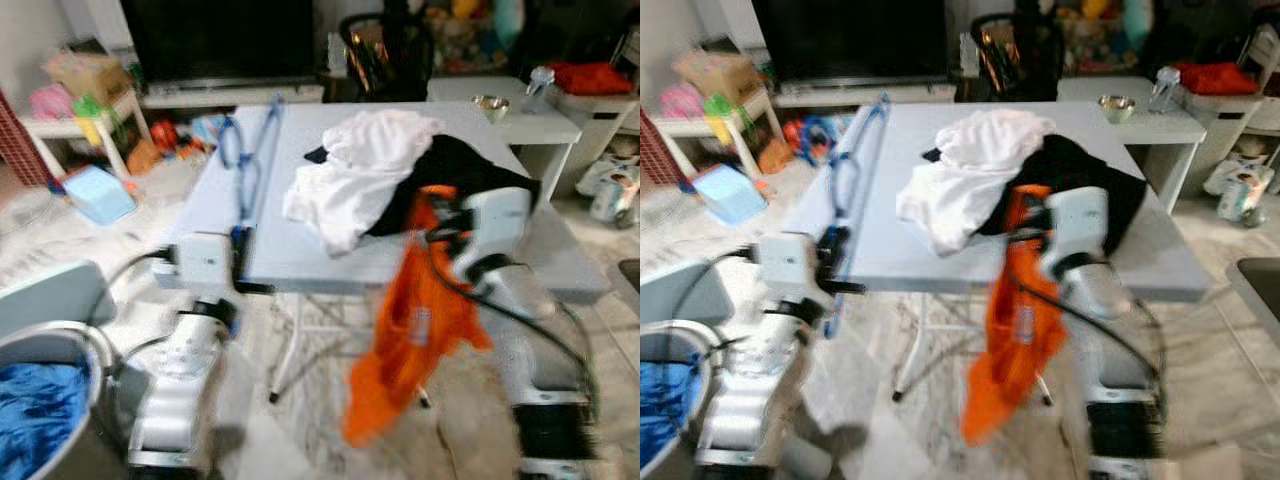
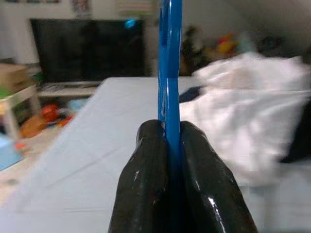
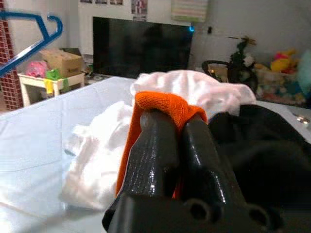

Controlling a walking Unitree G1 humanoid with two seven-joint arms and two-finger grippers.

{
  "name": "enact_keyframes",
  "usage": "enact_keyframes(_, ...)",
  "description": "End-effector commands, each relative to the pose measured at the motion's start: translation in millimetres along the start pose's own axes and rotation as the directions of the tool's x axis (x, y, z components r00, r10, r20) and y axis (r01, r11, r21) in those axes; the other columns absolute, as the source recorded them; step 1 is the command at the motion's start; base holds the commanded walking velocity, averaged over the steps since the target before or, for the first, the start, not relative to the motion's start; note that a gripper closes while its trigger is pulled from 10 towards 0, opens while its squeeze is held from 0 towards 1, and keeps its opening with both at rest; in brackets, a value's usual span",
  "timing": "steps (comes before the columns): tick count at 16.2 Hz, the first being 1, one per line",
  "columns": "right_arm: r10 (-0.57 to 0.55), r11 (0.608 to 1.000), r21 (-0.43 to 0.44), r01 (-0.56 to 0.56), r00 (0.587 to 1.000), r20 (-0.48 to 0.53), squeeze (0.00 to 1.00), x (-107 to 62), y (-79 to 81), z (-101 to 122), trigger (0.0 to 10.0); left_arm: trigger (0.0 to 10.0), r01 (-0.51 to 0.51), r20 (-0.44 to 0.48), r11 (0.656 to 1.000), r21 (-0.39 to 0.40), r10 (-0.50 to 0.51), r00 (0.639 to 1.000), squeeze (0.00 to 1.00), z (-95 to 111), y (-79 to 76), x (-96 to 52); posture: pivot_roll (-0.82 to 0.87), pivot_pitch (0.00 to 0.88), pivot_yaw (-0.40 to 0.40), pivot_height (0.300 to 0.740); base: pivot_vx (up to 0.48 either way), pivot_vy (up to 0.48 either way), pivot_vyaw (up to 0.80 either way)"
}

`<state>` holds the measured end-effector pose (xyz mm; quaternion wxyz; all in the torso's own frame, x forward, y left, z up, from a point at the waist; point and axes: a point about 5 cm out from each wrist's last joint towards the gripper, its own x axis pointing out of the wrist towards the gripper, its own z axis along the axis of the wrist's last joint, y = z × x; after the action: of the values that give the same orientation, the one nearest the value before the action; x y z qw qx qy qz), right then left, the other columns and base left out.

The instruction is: Hang hanger

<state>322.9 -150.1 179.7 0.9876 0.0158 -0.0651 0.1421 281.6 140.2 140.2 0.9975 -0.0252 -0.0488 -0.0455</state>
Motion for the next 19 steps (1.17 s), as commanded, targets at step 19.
enact_keyframes(19, 0.067, 0.997, 0.019, -0.069, 0.993, 0.093, 0.00, 27.3, 7.5, 25, 10.0, 10.0, -0.074, 0.009, 0.996, 0.055, 0.073, 0.997, 0.00, 5, -3.9, 0.2, -0.09, 0.000, 0.006, 0.740, 0.000, 0.000, 0.17)
